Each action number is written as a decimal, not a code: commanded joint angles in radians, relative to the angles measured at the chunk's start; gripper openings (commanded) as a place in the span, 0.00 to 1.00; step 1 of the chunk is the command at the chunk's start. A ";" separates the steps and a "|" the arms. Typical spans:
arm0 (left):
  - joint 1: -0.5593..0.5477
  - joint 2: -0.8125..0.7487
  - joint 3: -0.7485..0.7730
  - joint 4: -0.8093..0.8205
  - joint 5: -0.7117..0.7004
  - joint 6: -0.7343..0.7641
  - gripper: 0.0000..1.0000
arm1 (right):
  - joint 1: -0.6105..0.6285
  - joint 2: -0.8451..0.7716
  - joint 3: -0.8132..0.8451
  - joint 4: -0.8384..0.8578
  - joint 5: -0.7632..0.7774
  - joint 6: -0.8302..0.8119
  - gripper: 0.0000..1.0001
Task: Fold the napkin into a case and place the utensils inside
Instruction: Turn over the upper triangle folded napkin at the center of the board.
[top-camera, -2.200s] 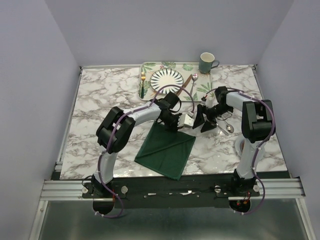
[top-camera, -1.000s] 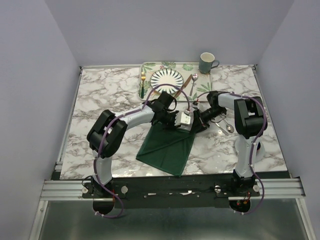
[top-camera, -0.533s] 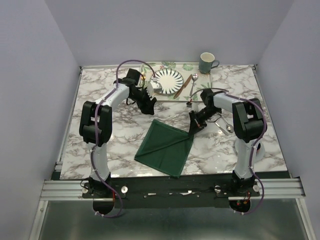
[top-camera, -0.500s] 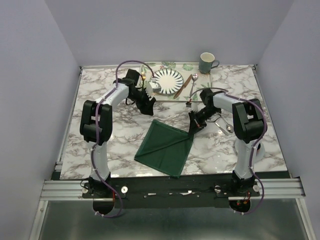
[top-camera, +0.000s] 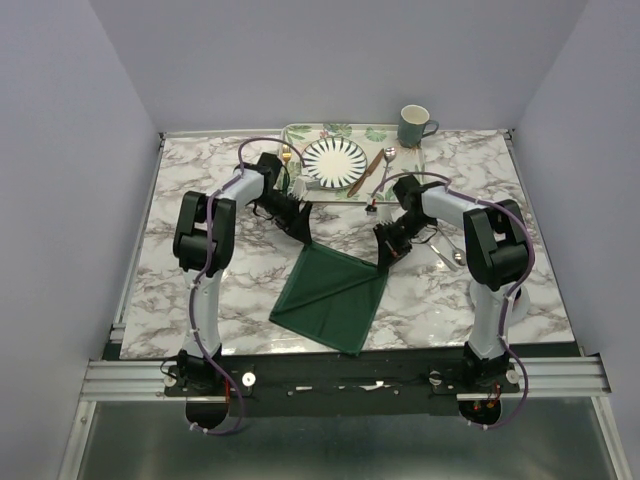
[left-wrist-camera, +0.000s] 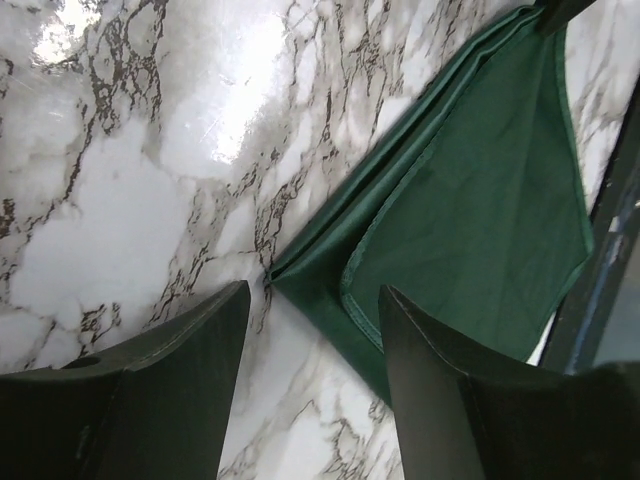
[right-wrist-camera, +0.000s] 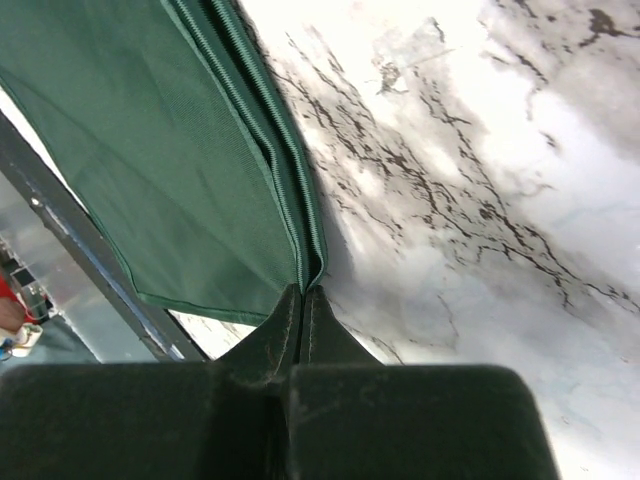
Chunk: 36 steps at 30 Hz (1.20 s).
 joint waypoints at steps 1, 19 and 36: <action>-0.002 0.062 0.010 -0.031 0.084 -0.089 0.65 | 0.006 -0.038 -0.002 0.014 0.045 -0.029 0.01; -0.002 0.099 0.047 -0.026 0.095 -0.099 0.34 | 0.007 -0.027 0.025 0.002 0.054 -0.035 0.01; -0.026 0.066 -0.026 -0.026 0.083 -0.040 0.42 | 0.006 -0.017 0.047 -0.018 0.057 -0.044 0.01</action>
